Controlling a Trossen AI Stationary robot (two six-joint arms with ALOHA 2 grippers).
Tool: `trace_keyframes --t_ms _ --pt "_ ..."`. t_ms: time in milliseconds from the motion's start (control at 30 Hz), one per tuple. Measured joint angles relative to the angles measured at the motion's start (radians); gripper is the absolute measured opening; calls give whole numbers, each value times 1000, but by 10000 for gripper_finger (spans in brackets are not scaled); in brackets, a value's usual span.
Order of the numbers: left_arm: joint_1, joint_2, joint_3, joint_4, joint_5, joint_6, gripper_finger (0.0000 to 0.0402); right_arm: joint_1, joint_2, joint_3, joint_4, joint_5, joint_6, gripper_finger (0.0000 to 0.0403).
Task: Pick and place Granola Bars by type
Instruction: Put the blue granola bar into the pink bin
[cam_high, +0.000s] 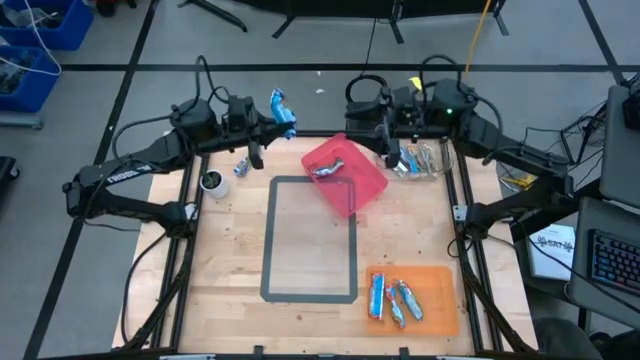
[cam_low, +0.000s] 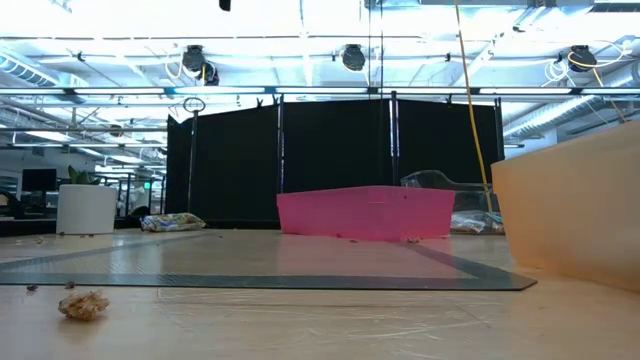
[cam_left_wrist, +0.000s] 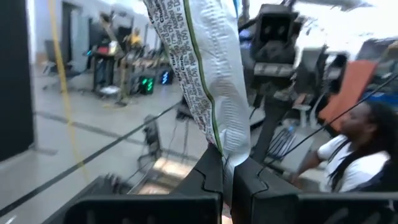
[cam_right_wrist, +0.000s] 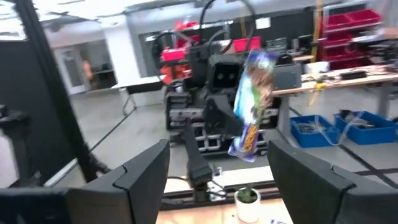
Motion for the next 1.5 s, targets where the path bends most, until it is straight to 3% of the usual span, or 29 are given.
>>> trace_keyframes --t_ms 200,533,1300,1500 --pt "-30 31 0 86 44 -3 4 0 86 37 14 -32 -18 263" --pt "-96 55 0 97 58 36 4 -12 155 39 114 -27 -1 263" --pt "-134 190 0 196 33 48 4 17 163 39 143 15 31 263" --pt "-135 254 73 171 64 50 4 23 176 38 142 15 31 263"
